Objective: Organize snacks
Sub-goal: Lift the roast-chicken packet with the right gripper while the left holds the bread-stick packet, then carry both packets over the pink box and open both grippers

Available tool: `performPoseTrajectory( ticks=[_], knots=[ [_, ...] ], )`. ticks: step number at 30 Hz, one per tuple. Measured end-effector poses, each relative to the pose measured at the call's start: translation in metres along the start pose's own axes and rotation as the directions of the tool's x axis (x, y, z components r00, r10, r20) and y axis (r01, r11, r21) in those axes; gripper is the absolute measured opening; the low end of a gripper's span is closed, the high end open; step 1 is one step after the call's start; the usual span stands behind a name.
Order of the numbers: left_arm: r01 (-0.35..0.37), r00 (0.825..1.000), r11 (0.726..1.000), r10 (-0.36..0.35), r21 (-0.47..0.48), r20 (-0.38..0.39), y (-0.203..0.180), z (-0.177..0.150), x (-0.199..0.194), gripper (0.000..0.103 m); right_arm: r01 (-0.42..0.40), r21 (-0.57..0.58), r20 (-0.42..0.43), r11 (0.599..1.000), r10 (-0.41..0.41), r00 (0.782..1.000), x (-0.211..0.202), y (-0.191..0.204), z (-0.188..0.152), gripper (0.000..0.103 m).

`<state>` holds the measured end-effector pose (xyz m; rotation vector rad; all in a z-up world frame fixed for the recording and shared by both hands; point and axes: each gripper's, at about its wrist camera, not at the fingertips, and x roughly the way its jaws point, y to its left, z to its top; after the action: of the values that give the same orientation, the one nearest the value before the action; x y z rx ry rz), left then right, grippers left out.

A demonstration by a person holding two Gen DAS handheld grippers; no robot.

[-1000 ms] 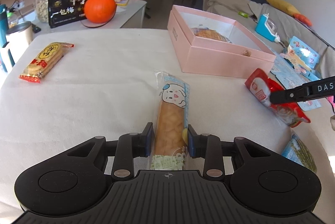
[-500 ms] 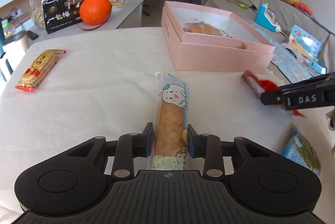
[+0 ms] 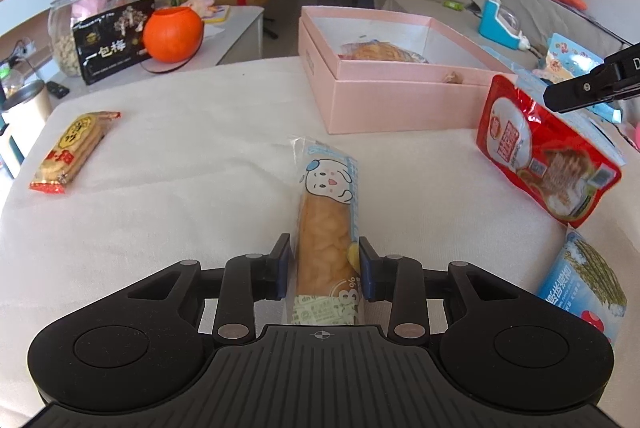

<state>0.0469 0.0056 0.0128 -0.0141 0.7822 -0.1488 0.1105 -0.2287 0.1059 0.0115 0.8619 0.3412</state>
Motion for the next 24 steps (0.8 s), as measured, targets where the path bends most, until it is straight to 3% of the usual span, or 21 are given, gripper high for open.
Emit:
performPoseTrajectory(
  ticks=[6,8,9,10,12,15,19,22,24],
  knots=[
    [0.015,1.0,1.0,-0.015,-0.017,0.012,0.006,-0.002,0.0,0.038,0.091,0.034,-0.073,0.995,-0.089,0.993,0.024,-0.023,-0.001,0.009],
    [0.012,1.0,1.0,-0.011,-0.012,0.017,0.006,-0.002,0.0,0.038,0.061,0.047,-0.076,0.997,-0.057,0.995,0.029,-0.028,-0.009,0.017],
    [0.009,1.0,1.0,-0.009,-0.008,0.02,0.005,-0.003,0.0,0.038,0.027,0.048,-0.078,0.999,-0.023,0.997,0.03,-0.027,-0.012,0.034],
    [0.006,1.0,1.0,-0.006,-0.004,0.023,0.004,-0.004,-0.001,0.038,-0.014,0.045,-0.074,0.999,0.017,0.997,0.03,-0.024,-0.016,0.062],
    [0.004,1.0,1.0,-0.004,0.002,0.029,0.003,-0.005,-0.001,0.038,-0.065,0.017,-0.055,0.998,0.066,0.996,0.03,-0.014,-0.021,0.087],
    [0.005,0.999,1.0,-0.005,0.011,0.046,0.002,-0.009,-0.002,0.038,-0.092,-0.035,-0.079,0.995,0.089,0.993,0.042,0.003,-0.026,0.087],
    [0.011,0.998,1.0,-0.012,0.01,0.061,0.004,-0.011,-0.002,0.038,-0.096,-0.002,-0.143,0.995,0.095,0.985,0.073,0.009,-0.032,0.087],
    [0.021,0.998,1.0,-0.021,0.0,0.064,0.007,-0.011,-0.002,0.038,-0.102,0.0,-0.127,0.995,0.101,0.987,0.08,0.016,-0.038,0.099],
    [0.028,0.997,1.0,-0.027,-0.007,0.067,0.008,-0.011,-0.002,0.038,-0.079,-0.027,-0.126,0.996,0.075,0.989,0.082,0.023,-0.04,0.101]
  ],
)
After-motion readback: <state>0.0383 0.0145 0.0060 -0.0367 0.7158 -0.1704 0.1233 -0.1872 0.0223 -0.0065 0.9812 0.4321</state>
